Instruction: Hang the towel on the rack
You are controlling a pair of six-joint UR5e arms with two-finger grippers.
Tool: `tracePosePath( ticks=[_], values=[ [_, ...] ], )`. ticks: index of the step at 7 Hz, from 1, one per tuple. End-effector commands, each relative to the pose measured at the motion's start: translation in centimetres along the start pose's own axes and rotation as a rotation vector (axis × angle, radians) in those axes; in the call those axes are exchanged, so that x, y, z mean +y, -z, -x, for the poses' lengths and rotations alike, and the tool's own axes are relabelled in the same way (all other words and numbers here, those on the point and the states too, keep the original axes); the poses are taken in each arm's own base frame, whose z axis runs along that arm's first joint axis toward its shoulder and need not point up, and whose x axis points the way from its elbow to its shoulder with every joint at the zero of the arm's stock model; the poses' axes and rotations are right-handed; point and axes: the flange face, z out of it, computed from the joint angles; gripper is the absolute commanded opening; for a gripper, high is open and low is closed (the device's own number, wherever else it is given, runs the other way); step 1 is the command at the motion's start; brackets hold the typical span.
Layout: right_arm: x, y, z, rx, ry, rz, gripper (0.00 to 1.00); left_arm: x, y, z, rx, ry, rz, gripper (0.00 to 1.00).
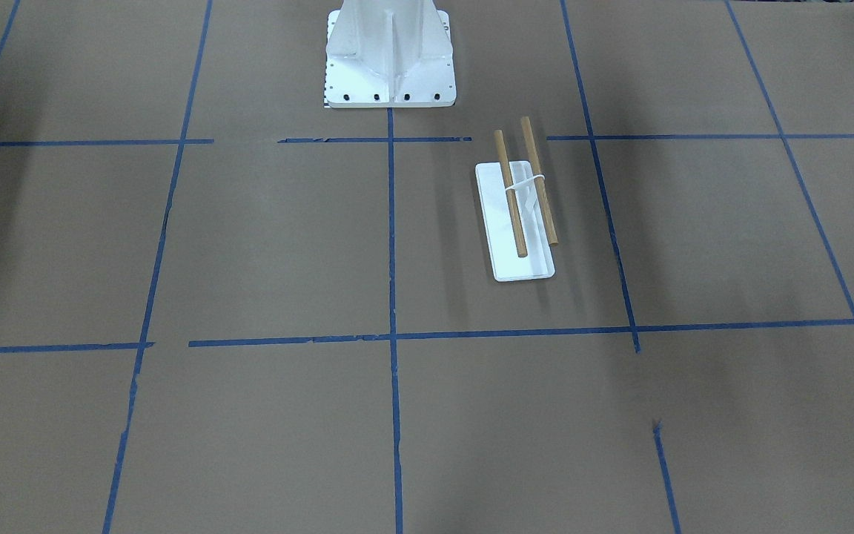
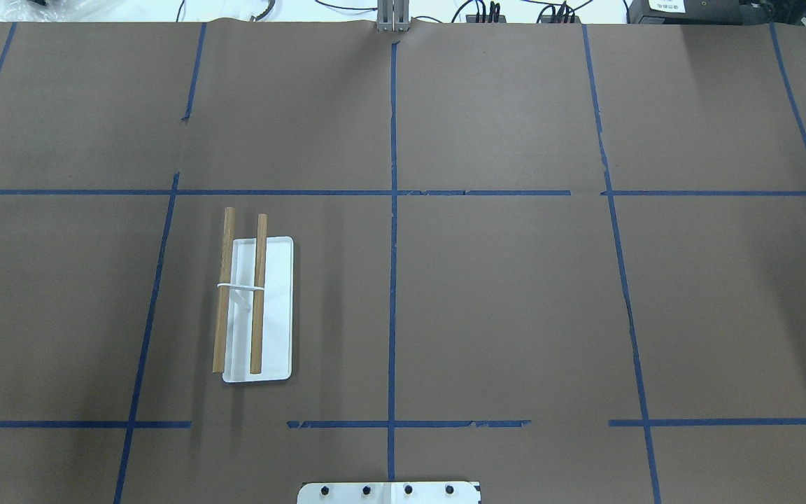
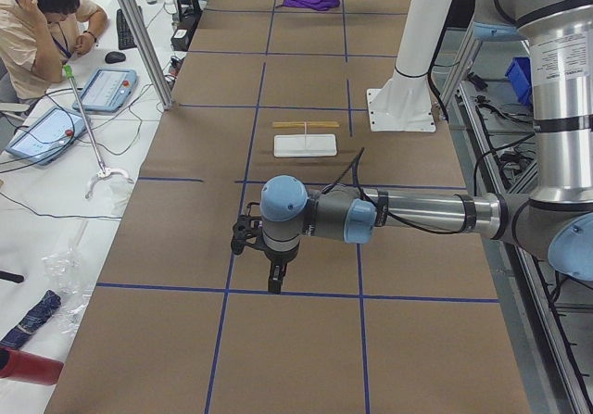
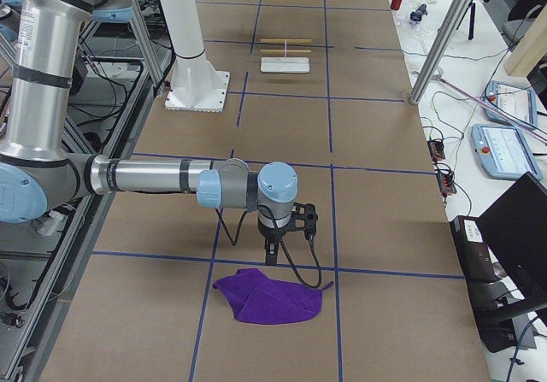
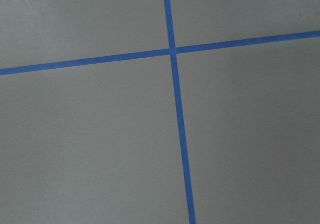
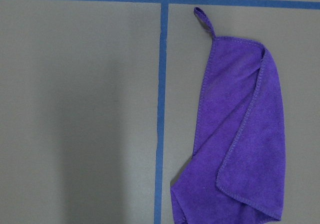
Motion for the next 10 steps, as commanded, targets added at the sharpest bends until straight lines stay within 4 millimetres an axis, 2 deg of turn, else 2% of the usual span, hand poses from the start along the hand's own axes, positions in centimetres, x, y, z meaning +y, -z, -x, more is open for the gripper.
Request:
tracePosePath(
  ticks=[1,2,3,4,5,6,7,8,9,10],
  values=[
    [-0.6,2.3,2.1,0.007,0.038,-0.049,1.00,-1.3,1.9,-1.9,-0.005,-0.050,-0.048,1.00],
    [-4.4,3.8,3.1,0.017,0.075,-0.105,1.00,-1.9,2.5,-2.4,-0.006,-0.075,-0.074,1.00],
    [-4.3,3.6,2.9,0.007,0.080,-0.115,1.00,-2.4,3.0,-2.9,-0.007,-0.117,-0.117,1.00],
    [-3.8,3.5,2.9,0.005,0.100,-0.123,1.00,-3.1,3.5,-3.4,-0.011,-0.189,-0.189,1.00],
    [-2.6,2.8,2.3,-0.007,0.116,-0.145,1.00,-5.6,4.7,-4.4,-0.013,-0.312,-0.334,1.00],
    [-1.6,3.2,2.8,-0.016,0.180,-0.215,1.00,-4.7,4.9,-4.3,-0.017,-0.388,-0.417,1.00],
    [0.2,2.9,2.7,-0.024,0.237,-0.273,1.00,-5.2,4.8,-4.5,-0.012,-0.427,-0.453,1.00],
    [1.2,2.3,2.2,-0.029,0.207,-0.267,1.00,-5.1,4.8,-4.5,-0.009,-0.437,-0.455,1.00],
    [2.2,0.2,2.7,-0.022,0.224,-0.228,0.97,-5.2,4.9,-4.6,-0.009,-0.439,-0.457,1.00],
    [2.7,-2.7,3.7,0.081,0.277,-0.176,0.99,-5.3,5.1,-4.8,-0.009,-0.442,-0.460,1.00]
  ],
)
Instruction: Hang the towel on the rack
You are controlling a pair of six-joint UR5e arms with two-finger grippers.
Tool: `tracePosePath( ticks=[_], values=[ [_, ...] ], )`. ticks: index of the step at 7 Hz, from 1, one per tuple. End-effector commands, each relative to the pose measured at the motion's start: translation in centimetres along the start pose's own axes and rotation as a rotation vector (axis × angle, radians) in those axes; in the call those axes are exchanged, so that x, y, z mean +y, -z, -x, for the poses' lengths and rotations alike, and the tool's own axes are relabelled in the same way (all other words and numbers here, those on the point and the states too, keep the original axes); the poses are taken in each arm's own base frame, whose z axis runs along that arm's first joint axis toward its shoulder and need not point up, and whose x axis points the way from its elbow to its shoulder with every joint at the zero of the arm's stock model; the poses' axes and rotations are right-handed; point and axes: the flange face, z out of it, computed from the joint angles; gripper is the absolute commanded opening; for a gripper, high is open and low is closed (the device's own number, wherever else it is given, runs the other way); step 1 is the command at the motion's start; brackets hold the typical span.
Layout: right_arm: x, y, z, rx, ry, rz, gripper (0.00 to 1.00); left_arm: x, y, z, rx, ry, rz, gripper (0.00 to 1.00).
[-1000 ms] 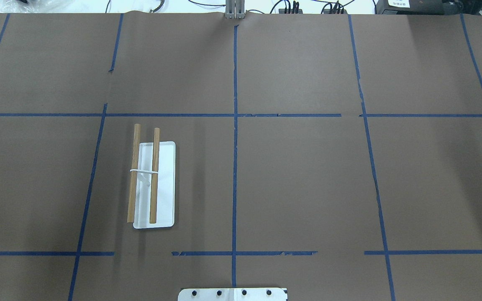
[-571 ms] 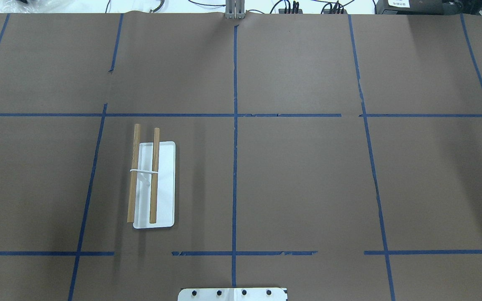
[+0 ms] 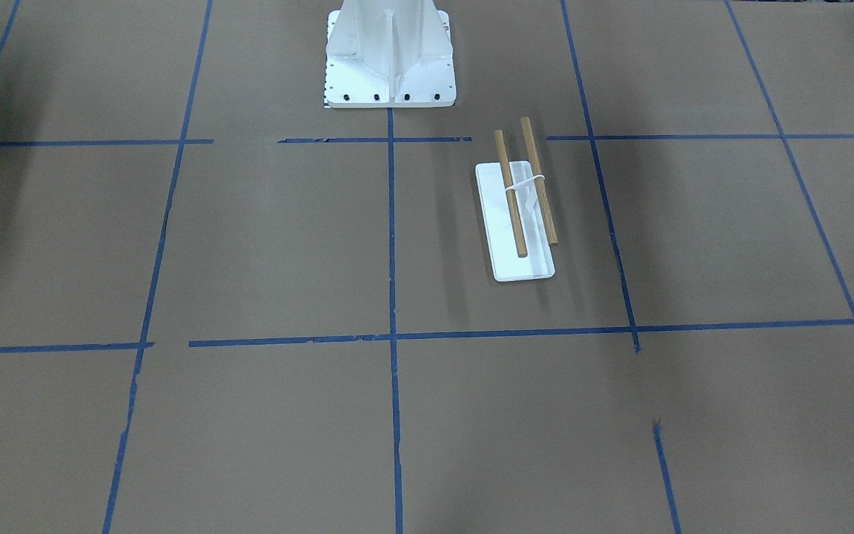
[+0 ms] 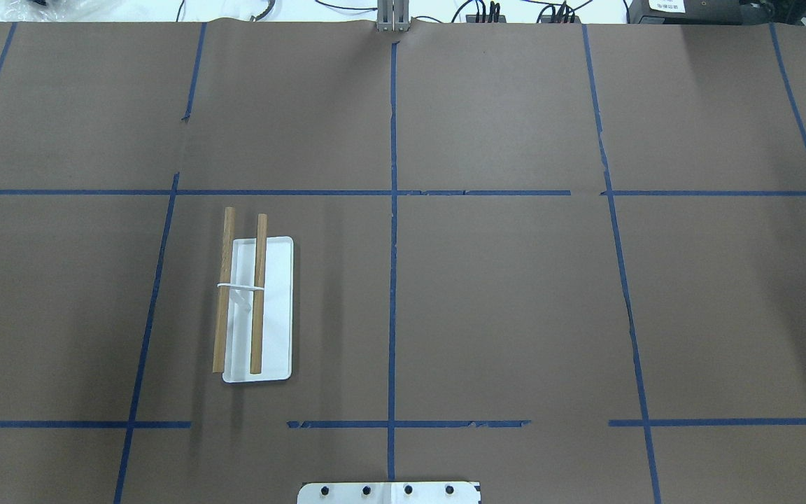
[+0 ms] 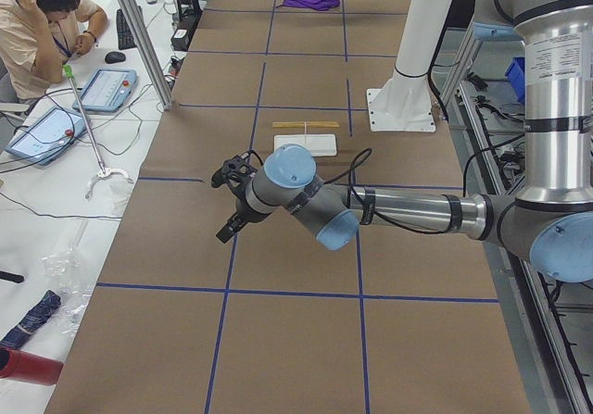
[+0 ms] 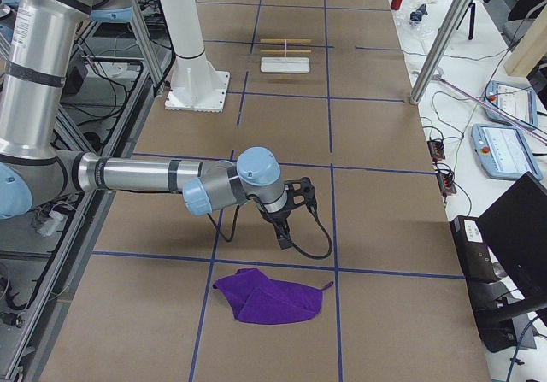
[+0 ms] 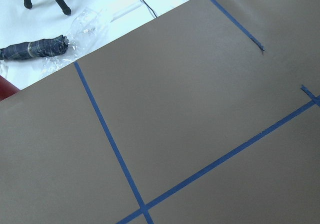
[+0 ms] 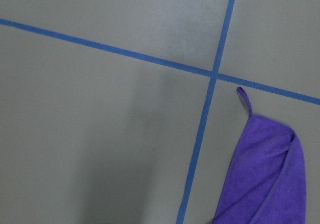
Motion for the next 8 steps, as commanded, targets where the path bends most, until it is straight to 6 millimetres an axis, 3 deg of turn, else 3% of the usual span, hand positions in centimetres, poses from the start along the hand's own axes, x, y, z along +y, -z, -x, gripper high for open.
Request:
tracePosePath(
  ticks=[1,2,3,5,8],
  values=[
    [2.9,-5.0,1.5,0.085,0.080,0.116,0.99,-0.3,0.3,-0.3,0.000,-0.021,-0.023,1.00],
    [6.2,-6.7,1.3,0.081,0.109,0.155,0.98,-0.1,0.3,-0.3,0.000,-0.046,-0.051,1.00],
    [8.1,-8.6,0.5,0.076,0.133,0.176,0.92,-0.2,0.4,-0.4,0.000,-0.050,-0.055,1.00],
    [12.3,-13.0,-3.0,0.093,0.177,0.192,0.88,0.0,0.3,-0.3,0.000,-0.049,-0.052,1.00],
    [12.8,-14.1,-2.6,0.099,0.216,0.220,0.72,0.1,0.2,-0.2,-0.002,-0.047,-0.051,1.00]
  ],
)
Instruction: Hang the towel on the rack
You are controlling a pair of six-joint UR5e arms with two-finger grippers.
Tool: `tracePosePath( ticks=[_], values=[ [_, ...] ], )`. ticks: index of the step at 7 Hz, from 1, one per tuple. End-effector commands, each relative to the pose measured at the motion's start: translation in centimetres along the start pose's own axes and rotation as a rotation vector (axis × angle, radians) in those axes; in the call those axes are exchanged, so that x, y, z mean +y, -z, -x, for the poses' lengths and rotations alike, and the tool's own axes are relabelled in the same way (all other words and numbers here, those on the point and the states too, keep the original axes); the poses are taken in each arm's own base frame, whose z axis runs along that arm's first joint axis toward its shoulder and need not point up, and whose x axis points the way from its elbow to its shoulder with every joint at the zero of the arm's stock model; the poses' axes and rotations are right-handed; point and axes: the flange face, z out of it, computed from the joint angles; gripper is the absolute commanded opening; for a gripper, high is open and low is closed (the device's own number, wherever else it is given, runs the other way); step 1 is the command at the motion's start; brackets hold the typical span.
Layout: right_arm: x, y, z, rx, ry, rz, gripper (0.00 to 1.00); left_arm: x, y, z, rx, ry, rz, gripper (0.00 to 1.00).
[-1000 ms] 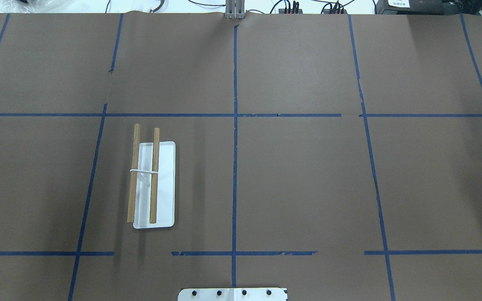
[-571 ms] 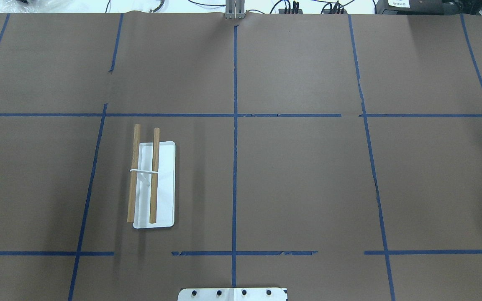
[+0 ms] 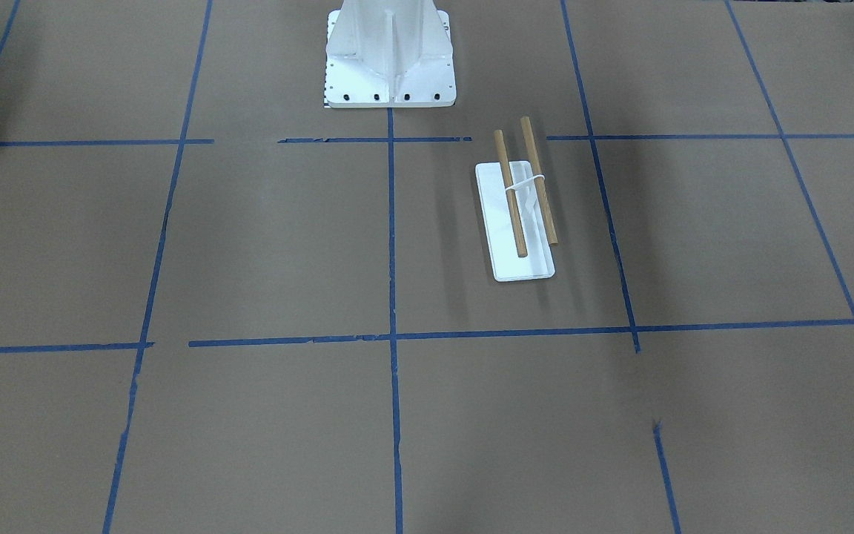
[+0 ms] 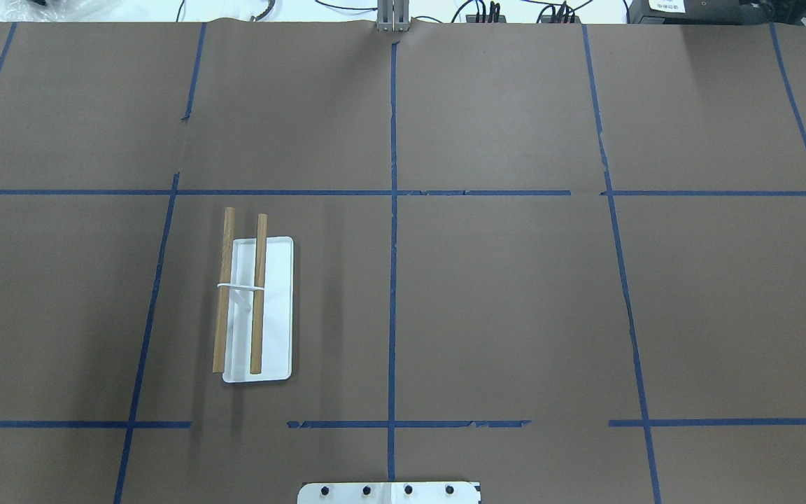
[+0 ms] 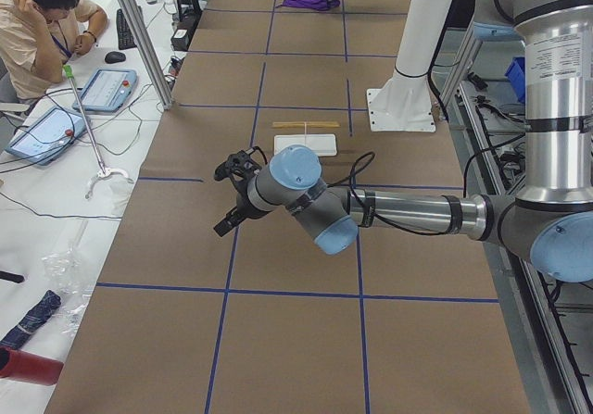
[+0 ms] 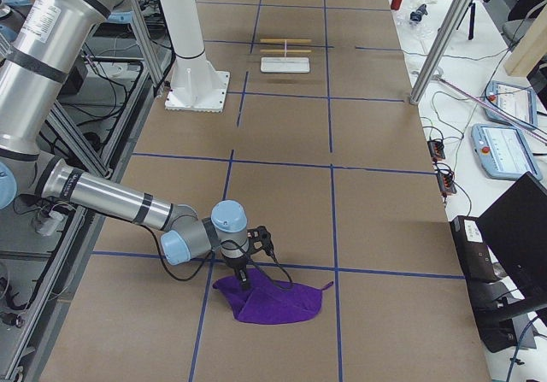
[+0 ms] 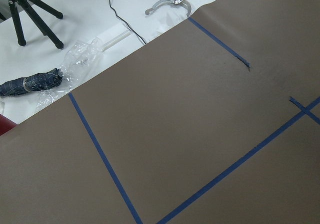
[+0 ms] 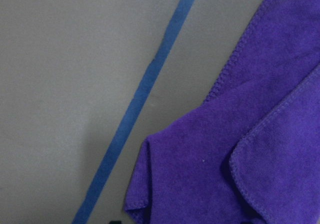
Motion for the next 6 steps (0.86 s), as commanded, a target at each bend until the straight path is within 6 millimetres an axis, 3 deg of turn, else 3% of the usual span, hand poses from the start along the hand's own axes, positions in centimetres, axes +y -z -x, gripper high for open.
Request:
tracePosePath(
  ticks=[1,2,3,4,5,6],
  values=[
    [0.06,-0.79,0.58,-0.002,0.028,0.019,0.72,0.04,-0.03,0.02,0.000,-0.001,0.001,1.00],
    [-0.02,-1.07,0.98,-0.006,0.042,0.028,0.72,0.04,-0.03,0.04,-0.001,0.001,0.001,1.00],
    [0.15,-1.44,1.13,-0.003,0.053,0.038,0.61,0.04,-0.03,0.04,-0.001,0.001,0.001,1.00],
    [0.10,-1.57,1.20,0.006,0.076,0.041,0.19,0.04,-0.03,0.02,0.000,-0.001,0.001,1.00],
    [0.15,-1.49,1.19,0.005,0.126,0.035,0.00,0.15,-0.11,0.12,-0.001,0.003,0.003,1.00],
    [0.90,-1.34,0.87,0.020,0.158,0.038,0.00,0.04,-0.03,0.04,-0.001,0.001,0.001,1.00]
  ],
)
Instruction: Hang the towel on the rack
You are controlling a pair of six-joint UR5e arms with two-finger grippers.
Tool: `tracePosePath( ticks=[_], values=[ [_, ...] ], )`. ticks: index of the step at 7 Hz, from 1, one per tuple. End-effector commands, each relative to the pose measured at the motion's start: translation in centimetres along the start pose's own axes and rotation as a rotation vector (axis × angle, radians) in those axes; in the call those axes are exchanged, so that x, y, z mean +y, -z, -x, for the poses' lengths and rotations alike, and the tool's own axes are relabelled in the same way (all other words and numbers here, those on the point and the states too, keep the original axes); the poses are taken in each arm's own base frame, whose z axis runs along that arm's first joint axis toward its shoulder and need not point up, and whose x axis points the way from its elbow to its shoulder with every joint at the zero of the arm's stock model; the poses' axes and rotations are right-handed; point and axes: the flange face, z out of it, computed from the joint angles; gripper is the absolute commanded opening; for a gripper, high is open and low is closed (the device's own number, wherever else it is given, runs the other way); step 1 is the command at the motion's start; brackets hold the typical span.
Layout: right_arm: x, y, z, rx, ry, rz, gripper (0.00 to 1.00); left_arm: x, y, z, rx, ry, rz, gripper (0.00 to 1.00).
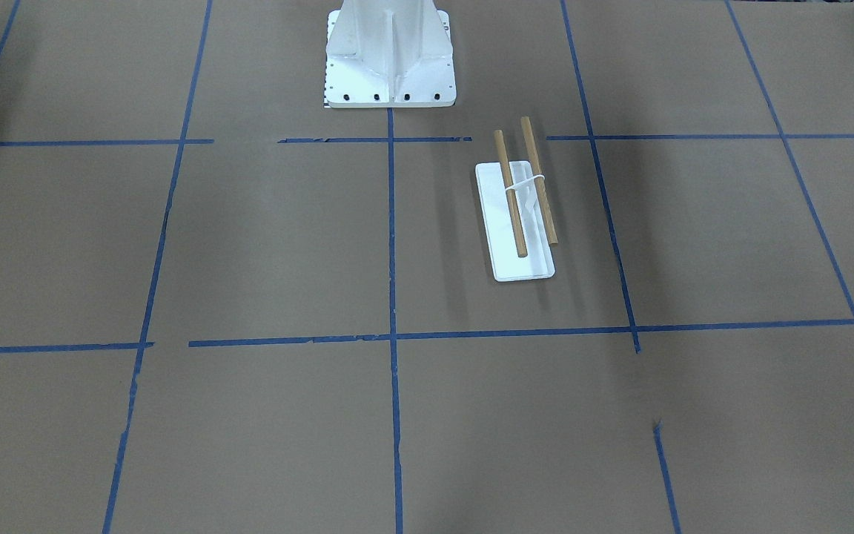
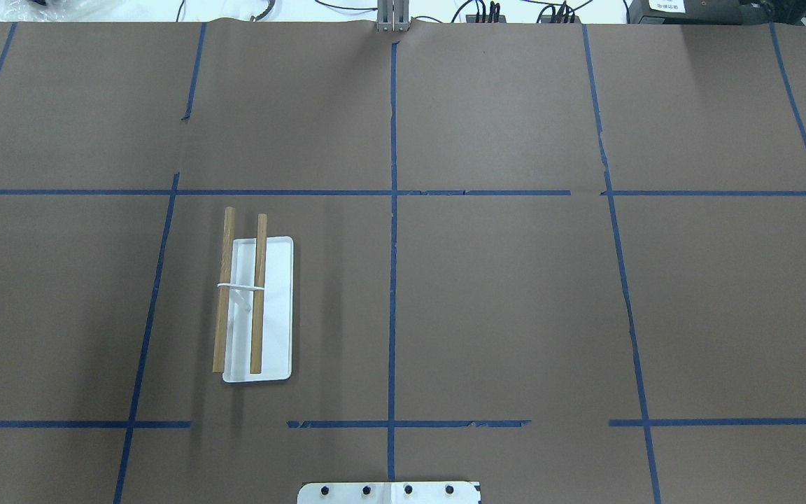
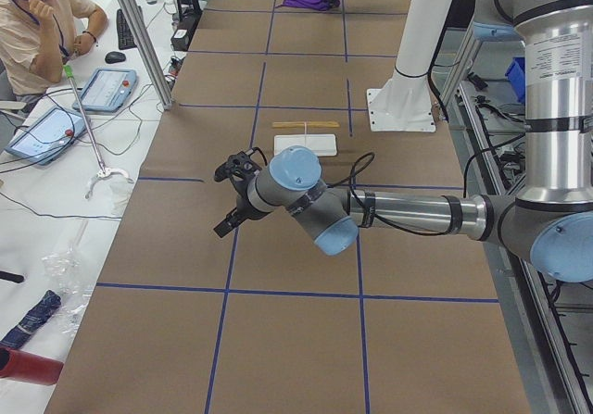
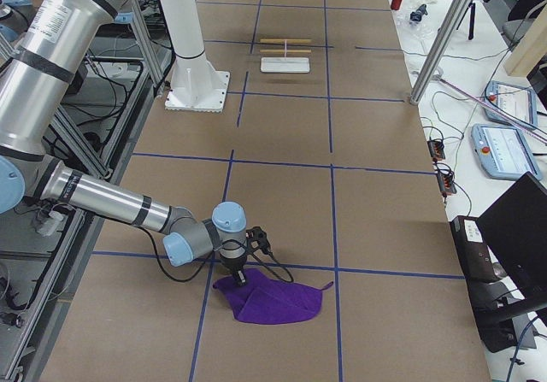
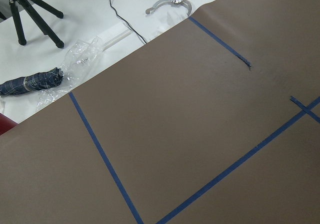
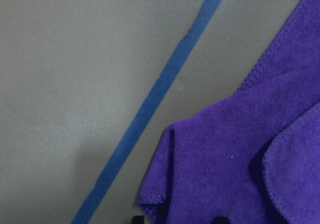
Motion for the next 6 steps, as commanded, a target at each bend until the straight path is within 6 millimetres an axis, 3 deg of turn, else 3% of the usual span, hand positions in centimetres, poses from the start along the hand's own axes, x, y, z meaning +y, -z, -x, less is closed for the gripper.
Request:
tracePosePath(
  ticks=[1,2,3,4,5,6],
  values=[
    [0.2,0.7,0.0,0.016,0.051,-0.013,0.00,0.1,0.0,0.0,0.000,0.002,0.001,1.00],
    [-0.5,2.5,0.9,0.008,0.063,-0.049,0.00,0.0,0.0,0.0,0.000,0.001,0.000,1.00],
    [-1.4,6.7,2.0,0.008,0.062,-0.129,0.00,-0.1,0.0,0.0,0.000,-0.005,-0.002,1.00],
    [-3.7,10.7,2.5,-0.002,0.055,-0.226,0.00,-0.6,0.2,-0.2,-0.004,-0.030,-0.026,1.00],
    [-7.0,15.7,2.3,-0.051,0.054,-0.368,0.00,-0.9,0.2,-0.3,-0.006,-0.042,-0.039,1.00],
    [-11.7,19.1,3.6,-0.069,0.108,-0.454,0.00,-1.6,0.5,-0.6,-0.007,-0.057,-0.052,1.00]
  ],
)
